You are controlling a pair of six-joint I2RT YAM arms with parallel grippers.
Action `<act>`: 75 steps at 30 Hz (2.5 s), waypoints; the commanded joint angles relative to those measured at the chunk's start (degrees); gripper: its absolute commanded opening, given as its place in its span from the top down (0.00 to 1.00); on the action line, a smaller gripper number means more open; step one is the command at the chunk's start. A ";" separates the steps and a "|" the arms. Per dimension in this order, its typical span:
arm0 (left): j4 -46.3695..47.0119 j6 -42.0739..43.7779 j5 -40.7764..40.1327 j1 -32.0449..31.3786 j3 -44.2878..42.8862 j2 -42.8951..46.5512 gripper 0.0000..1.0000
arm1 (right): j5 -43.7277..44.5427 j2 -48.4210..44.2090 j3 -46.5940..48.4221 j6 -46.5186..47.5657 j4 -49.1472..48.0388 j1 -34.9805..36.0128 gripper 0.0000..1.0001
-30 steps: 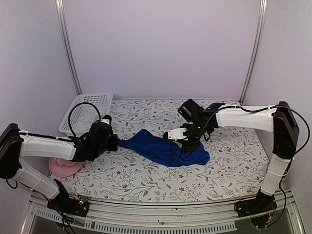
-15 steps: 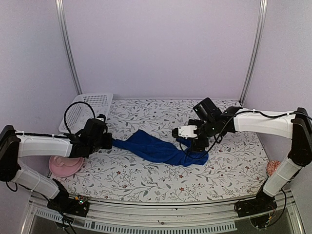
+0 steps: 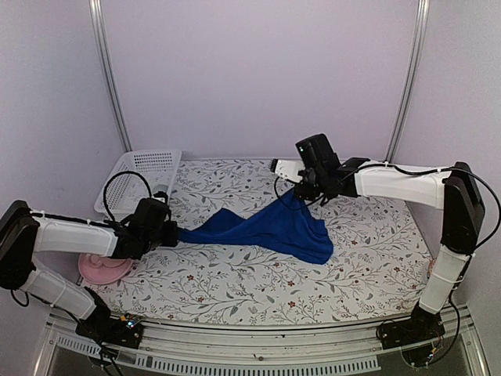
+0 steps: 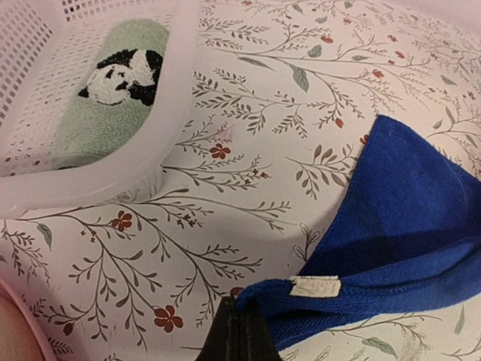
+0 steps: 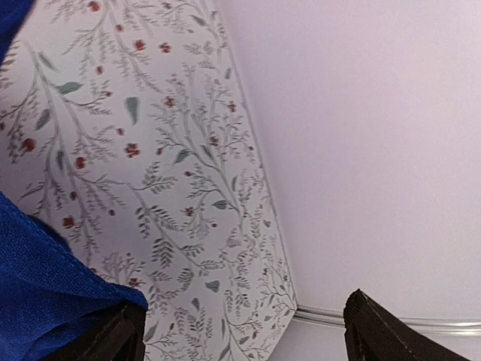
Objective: Roll the towels
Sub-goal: Pick up the towel from the center of the board.
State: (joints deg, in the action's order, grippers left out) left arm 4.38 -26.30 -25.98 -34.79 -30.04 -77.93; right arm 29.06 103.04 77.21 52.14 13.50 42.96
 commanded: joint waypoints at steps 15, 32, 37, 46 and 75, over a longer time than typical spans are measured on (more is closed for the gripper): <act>2.64 -0.24 -0.51 2.04 2.82 2.58 1.00 | -1.76 -3.75 0.18 1.85 -3.73 -10.93 0.05; 4.32 0.20 1.30 2.02 2.64 1.28 1.00 | -22.34 12.85 12.25 -13.68 14.19 -15.63 0.18; 4.40 0.29 1.72 2.07 2.62 1.15 1.00 | -21.57 16.34 12.79 -15.92 14.40 -16.17 0.21; 4.67 0.47 2.05 2.01 2.71 1.29 1.00 | -26.40 19.77 13.33 -16.28 17.93 -18.13 0.42; 13.49 2.85 0.29 1.92 12.06 23.04 1.00 | -35.47 -2.79 21.02 -5.09 27.84 -22.25 0.98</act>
State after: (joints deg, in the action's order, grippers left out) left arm 12.58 -24.88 -24.84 -33.45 -20.82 -60.69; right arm 0.60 104.81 97.49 42.19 36.12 20.86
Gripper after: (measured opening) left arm 0.008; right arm 0.022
